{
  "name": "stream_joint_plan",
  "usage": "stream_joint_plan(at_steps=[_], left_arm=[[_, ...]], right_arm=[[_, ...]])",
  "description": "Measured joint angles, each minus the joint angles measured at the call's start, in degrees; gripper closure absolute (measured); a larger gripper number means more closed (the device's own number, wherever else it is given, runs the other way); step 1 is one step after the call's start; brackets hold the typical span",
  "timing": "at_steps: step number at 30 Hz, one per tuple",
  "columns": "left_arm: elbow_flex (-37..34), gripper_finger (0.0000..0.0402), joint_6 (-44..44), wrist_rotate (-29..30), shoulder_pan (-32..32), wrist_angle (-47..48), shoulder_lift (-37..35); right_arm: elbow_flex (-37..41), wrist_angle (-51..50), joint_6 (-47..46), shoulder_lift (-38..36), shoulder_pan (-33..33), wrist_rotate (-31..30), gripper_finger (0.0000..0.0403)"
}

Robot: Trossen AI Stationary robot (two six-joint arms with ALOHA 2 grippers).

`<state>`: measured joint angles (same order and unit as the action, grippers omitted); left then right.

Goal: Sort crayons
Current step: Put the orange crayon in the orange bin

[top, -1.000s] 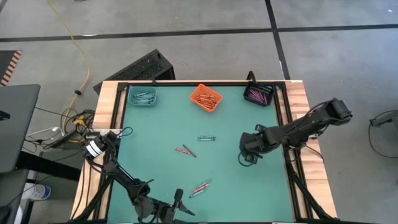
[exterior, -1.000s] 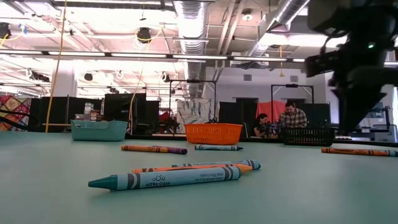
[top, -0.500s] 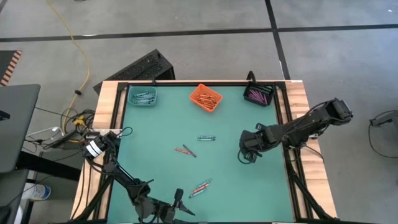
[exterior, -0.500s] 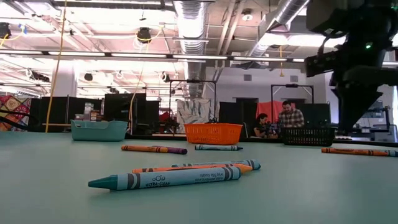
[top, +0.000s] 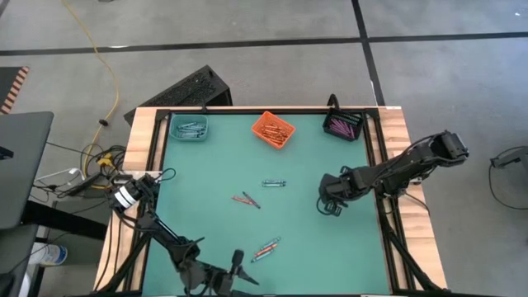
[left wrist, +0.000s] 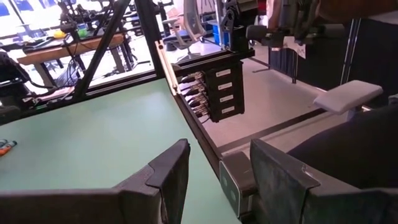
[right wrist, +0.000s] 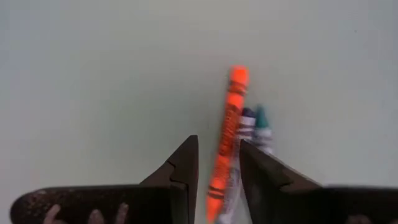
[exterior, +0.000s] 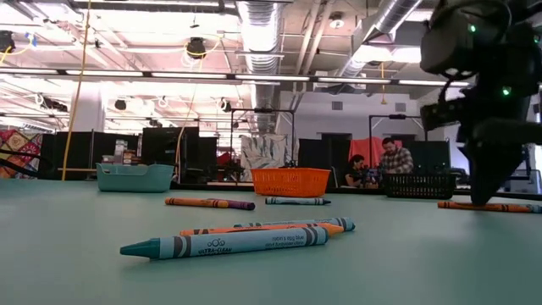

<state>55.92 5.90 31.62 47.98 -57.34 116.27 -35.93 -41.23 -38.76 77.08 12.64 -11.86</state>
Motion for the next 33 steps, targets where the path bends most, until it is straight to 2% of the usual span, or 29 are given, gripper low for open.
stream_joint_plan(at_steps=[11, 26, 29, 33], left_arm=[[0.0, 0.0242, -0.6, -0.8, -0.4, 0.0, 0.0], [0.0, 0.0242, -0.7, -0.9, -0.5, 0.2, 0.0], [0.0, 0.0242, -0.7, -0.9, -0.5, 0.2, 0.0], [0.0, 0.0242, -0.6, -0.9, -0.5, 0.2, 0.0]], right_arm=[[3.5, 4.7, -2.2, -0.1, 1.2, 1.4, 0.0297], [3.5, 8.3, -2.4, -0.1, 3.4, 2.6, 0.0353], [3.4, 8.2, -2.0, 0.0, 3.4, 2.8, 0.0348], [2.3, 7.2, -0.8, 0.2, 3.4, 3.5, 0.0322]])
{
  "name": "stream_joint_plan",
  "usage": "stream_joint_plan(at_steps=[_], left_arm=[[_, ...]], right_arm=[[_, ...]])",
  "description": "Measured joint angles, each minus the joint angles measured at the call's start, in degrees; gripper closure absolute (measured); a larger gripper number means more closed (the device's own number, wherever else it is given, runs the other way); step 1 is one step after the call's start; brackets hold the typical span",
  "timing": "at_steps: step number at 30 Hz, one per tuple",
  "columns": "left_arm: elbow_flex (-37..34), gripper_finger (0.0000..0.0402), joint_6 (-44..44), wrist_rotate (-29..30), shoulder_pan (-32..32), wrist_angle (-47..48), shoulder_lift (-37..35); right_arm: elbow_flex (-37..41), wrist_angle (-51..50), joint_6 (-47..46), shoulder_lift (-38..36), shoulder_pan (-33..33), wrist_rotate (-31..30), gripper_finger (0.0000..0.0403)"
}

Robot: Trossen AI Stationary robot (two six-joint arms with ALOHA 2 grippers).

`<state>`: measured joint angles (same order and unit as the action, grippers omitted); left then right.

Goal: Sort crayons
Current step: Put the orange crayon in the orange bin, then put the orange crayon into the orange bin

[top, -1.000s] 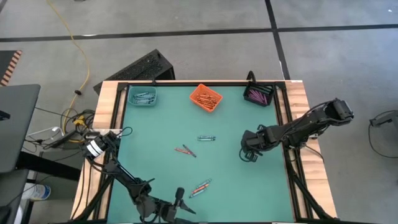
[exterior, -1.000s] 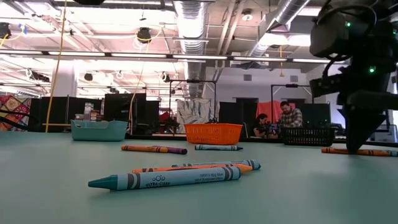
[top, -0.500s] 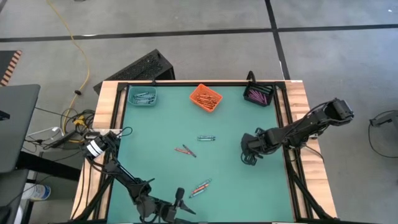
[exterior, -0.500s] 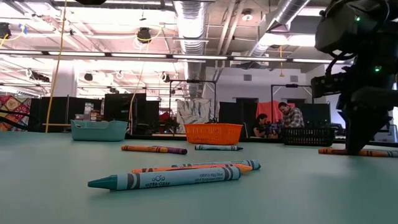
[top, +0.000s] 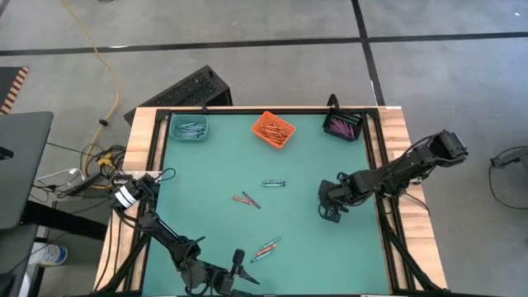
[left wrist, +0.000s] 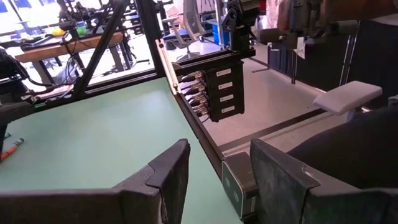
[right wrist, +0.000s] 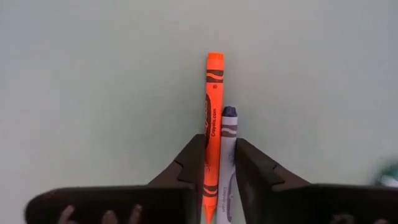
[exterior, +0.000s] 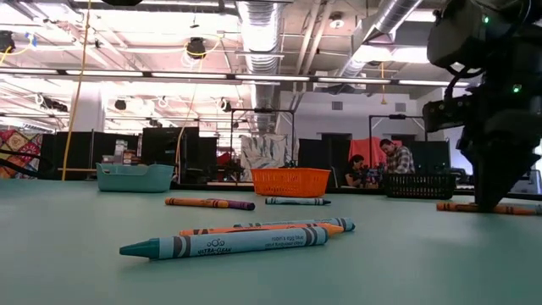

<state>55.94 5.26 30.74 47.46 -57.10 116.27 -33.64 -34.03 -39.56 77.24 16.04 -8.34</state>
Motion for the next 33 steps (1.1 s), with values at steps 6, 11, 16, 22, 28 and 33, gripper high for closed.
stream_joint_plan(at_steps=[6, 11, 16, 22, 28, 33], left_arm=[[0.0, 0.0242, 0.0, 0.0, -0.1, 0.0, 0.0], [0.0, 0.0242, -0.1, 0.0, -0.1, 0.0, 0.0], [0.0, 0.0242, -0.3, 0.0, 0.0, 0.0, 0.0], [0.0, 0.0242, -0.4, 0.0, 0.0, 0.3, 0.0], [0.0, 0.0242, -0.4, 0.0, 0.0, 0.3, 0.0], [0.0, 0.0242, -0.3, 0.0, -0.3, 0.3, 0.0]], right_arm=[[-3.4, -2.1, 2.1, 0.0, 0.1, 0.2, 0.0278], [-5.0, -4.9, 2.1, 0.0, 0.6, -1.1, 0.0275], [-5.0, -4.2, 2.0, 0.0, 2.6, -0.5, 0.0291], [-5.0, -1.5, -0.7, -0.1, 8.7, -0.4, 0.0295], [-5.0, 5.7, -2.4, -0.1, 16.9, -2.3, 0.0295], [-5.1, 12.3, -2.2, 1.0, 22.0, -6.9, 0.0295]])
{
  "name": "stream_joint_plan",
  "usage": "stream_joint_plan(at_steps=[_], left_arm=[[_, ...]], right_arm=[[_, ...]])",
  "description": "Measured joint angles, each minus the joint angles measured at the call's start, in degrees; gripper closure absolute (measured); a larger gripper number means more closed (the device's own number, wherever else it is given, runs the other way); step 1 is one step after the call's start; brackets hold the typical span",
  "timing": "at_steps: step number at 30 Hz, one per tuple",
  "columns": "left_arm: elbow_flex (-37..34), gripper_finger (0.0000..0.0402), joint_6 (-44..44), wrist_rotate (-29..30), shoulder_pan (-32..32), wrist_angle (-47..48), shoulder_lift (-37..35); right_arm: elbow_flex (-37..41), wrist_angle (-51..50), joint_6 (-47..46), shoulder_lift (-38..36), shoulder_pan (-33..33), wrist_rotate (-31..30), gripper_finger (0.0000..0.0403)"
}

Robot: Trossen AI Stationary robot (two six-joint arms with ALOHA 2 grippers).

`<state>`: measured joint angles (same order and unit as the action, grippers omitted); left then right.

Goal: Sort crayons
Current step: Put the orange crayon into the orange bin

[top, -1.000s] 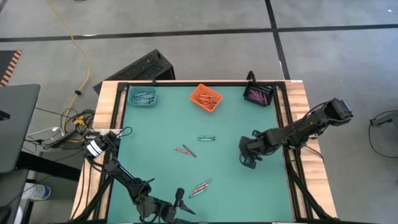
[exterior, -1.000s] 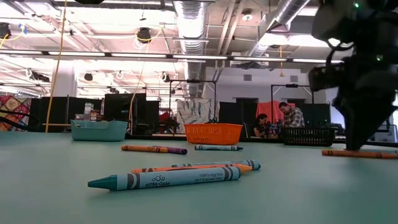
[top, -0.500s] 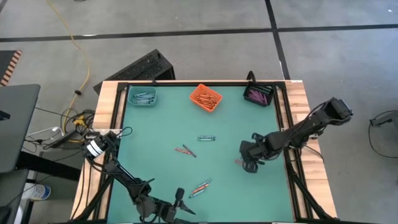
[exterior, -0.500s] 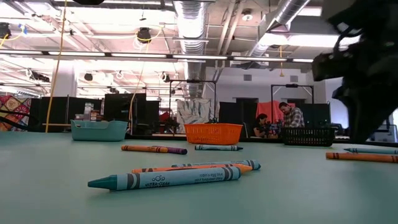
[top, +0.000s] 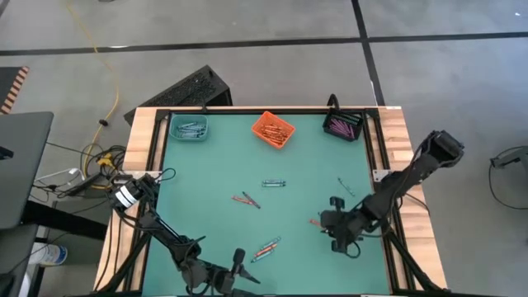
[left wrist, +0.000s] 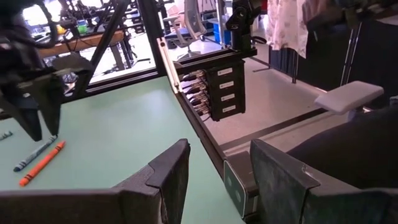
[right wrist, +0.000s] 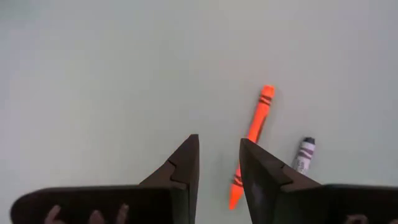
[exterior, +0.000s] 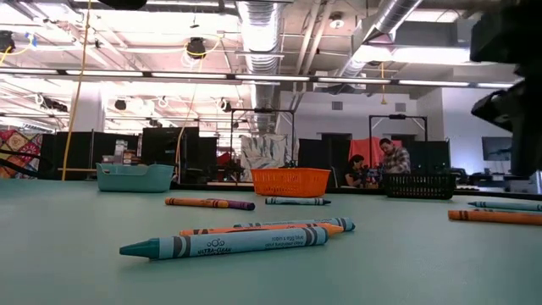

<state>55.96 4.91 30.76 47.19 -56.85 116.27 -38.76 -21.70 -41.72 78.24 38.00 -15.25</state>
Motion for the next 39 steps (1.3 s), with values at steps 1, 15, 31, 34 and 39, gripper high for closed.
stream_joint_plan(at_steps=[1, 15, 31, 34, 39], left_arm=[[0.0, 0.0242, 0.0, 0.0, -0.1, 0.0, 0.0], [0.0, 0.0242, -1.2, -1.0, -0.5, 0.8, 0.0], [0.0, 0.0242, -1.8, -0.3, -0.5, 1.2, 0.0], [0.0, 0.0242, -2.5, 1.4, -0.6, 2.7, 0.0], [0.0, 0.0242, -4.2, 4.2, -1.2, 4.0, 0.0]], right_arm=[[0.0, 0.2, 0.1, 0.8, 0.5, -0.6, 0.0295], [-1.7, 1.6, -0.3, 14.2, 0.3, -1.6, 0.0304], [-6.8, -1.0, -0.4, 15.5, 0.2, -1.3, 0.0400], [-10.3, -3.5, 2.4, 15.6, 0.1, -0.8, 0.0401], [-17.1, -7.9, 10.7, 15.4, -2.3, -3.2, 0.0402]])
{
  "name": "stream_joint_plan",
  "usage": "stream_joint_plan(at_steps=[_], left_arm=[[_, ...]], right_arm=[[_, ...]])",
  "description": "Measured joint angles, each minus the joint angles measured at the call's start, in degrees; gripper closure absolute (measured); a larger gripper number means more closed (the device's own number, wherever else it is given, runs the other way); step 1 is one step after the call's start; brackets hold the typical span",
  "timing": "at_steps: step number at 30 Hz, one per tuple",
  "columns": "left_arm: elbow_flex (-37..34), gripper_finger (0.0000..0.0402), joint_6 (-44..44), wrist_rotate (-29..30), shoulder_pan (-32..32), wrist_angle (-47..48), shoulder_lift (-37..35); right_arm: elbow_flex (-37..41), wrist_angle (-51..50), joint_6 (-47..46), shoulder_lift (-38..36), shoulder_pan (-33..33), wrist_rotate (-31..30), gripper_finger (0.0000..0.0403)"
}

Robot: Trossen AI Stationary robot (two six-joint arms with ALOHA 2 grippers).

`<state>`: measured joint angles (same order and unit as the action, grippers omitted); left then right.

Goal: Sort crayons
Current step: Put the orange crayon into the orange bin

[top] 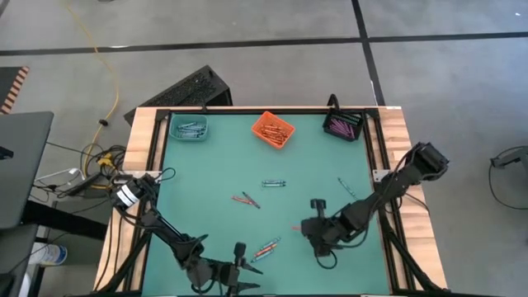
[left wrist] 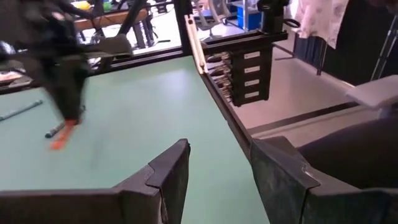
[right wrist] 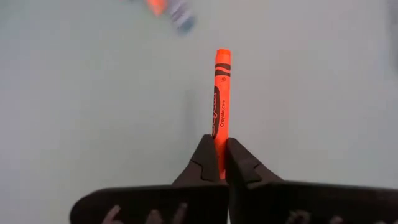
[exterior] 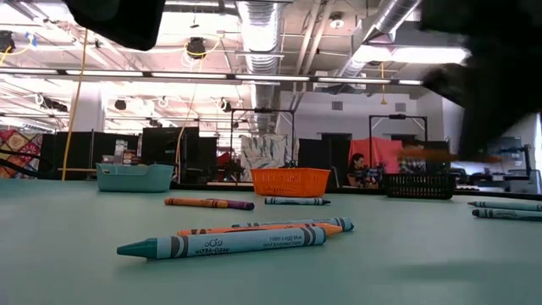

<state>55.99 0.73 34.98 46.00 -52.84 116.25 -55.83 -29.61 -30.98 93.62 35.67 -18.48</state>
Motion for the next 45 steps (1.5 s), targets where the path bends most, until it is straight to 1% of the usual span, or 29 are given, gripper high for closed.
stream_joint_plan(at_steps=[5, 13, 17, 20, 23, 26, 32, 35, 39, 42, 45], left_arm=[[0.0, 0.0242, -1.0, 0.2, -0.3, 0.0, 0.0], [0.0, 0.0242, -1.7, 0.2, -0.3, 0.9, 0.0], [0.0, 0.0242, -1.9, 0.2, -0.3, 1.0, 0.0], [0.0, 0.0242, -2.1, 0.9, -0.3, 1.0, 0.0], [0.0, 0.0242, -3.0, 1.9, -0.3, 1.0, 0.0], [0.0, 0.0242, -3.6, 2.6, -0.3, 0.9, 0.0], [0.0, 0.0242, -4.9, 3.5, -0.5, 0.9, 0.0], [0.0, 0.0242, -5.6, 4.8, -0.5, 1.0, 0.0], [0.0, 0.0242, -6.0, 5.8, -0.7, 1.3, 0.0], [0.0, 0.0242, -6.9, 5.9, -0.8, 1.8, 0.0], [0.0, 0.0242, -7.7, 5.9, -0.8, 2.6, 0.0]], right_arm=[[-5.0, -3.2, 9.2, -0.1, -5.5, -4.7, 0.0402], [-6.8, -2.6, 23.2, -0.2, -20.7, -5.5, 0.0403], [-6.8, 0.8, 30.9, -0.2, -29.5, -4.9, 0.0403], [-6.8, 6.2, 36.1, -0.2, -36.1, -0.8, 0.0403], [-6.8, 12.5, 40.3, -0.2, -42.6, 5.0, 0.0403], [-6.8, 18.4, 42.6, -0.2, -48.8, 11.1, 0.0403], [-7.0, 28.0, 43.0, 1.7, -59.5, 21.0, 0.0403], [-6.9, 29.4, 41.3, 3.7, -63.1, 24.7, 0.0403], [-6.9, 32.5, 39.6, 7.3, -65.6, 27.7, 0.0402], [-6.9, 33.0, 39.3, 9.6, -65.9, 27.6, 0.0394], [-7.2, 33.1, 38.5, 10.9, -66.3, 26.1, 0.0373]])
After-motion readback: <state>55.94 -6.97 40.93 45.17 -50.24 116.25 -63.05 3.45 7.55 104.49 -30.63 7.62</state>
